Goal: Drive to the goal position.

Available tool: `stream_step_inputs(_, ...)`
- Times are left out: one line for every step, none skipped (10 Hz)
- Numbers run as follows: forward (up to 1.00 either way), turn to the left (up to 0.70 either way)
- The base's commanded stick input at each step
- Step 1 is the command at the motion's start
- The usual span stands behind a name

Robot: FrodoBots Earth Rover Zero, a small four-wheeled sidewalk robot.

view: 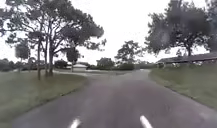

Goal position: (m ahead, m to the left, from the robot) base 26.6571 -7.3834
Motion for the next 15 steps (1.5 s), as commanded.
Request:
stream_step_inputs(0.7, 0.0)
stream_step_inputs(0.7, 0.0)
stream_step_inputs(0.7, 0.0)
stream_step_inputs(0.7, 0.0)
stream_step_inputs(0.7, 0.0)
stream_step_inputs(0.7, 0.0)
stream_step_inputs(0.7, 0.0)
stream_step_inputs(0.7, 0.0)
stream_step_inputs(0.7, -0.13)
stream_step_inputs(0.7, -0.2)
stream_step_inputs(0.7, -0.27)
stream_step_inputs(0.7, -0.34)
stream_step_inputs(0.7, -0.26)
stream_step_inputs(0.7, -0.14)
stream_step_inputs(0.7, -0.02)
